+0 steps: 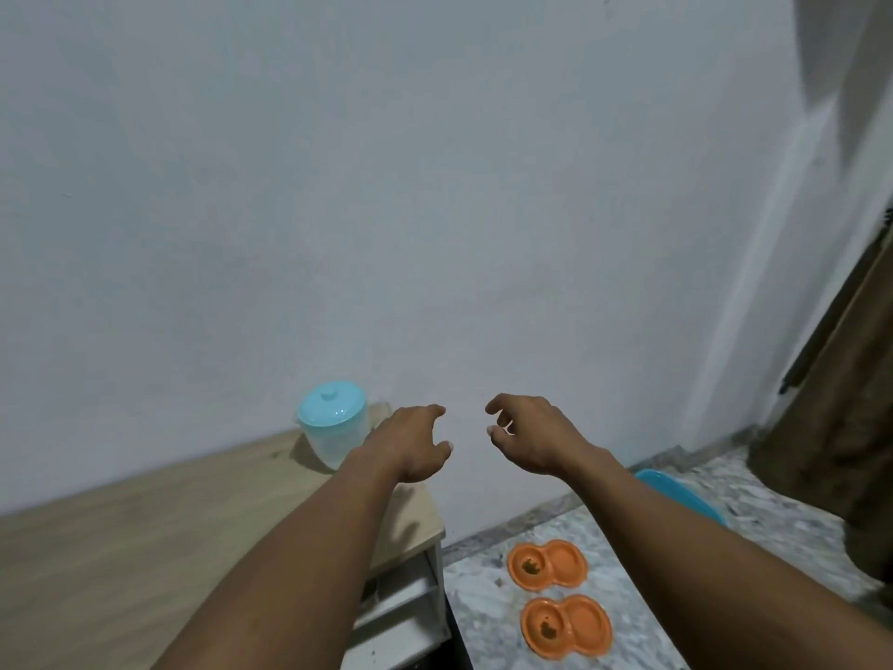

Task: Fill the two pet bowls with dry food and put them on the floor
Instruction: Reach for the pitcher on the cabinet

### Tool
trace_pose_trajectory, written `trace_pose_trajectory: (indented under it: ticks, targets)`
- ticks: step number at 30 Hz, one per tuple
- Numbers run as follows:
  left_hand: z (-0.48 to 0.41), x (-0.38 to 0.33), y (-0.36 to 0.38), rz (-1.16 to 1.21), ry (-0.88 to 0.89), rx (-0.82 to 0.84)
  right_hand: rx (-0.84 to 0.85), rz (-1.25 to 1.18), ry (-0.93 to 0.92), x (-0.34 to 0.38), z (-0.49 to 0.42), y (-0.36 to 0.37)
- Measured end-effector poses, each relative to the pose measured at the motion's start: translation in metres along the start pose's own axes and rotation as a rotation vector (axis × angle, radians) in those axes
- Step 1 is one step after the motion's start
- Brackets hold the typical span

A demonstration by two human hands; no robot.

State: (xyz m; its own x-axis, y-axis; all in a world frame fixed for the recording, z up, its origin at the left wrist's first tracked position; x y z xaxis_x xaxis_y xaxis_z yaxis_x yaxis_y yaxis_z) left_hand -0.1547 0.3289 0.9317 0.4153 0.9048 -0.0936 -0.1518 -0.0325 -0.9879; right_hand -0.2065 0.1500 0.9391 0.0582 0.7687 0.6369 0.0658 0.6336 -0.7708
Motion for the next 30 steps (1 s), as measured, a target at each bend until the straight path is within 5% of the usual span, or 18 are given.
trace_pose_trajectory:
  ticks: [30]
  targets:
    - [-0.025, 0.141, 0.018, 0.058, -0.536, -0.007, 0.316, -0.146, -0.177, 0.043, -0.143, 0.097]
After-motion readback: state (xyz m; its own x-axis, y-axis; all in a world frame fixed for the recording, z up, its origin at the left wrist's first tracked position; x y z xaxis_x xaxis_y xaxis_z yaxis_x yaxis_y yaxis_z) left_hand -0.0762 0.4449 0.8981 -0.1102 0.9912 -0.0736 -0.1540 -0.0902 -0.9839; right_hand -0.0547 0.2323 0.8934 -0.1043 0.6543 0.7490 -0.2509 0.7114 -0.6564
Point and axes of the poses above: each hand's wrist, its own z-axis away from the middle knuckle, its own y-axis out of the palm, x = y × z, the point moved 5 cm from there along -z, towards the middle knuckle, and after that the axes turned 13 degrees about -z, right-handed, at the moved point
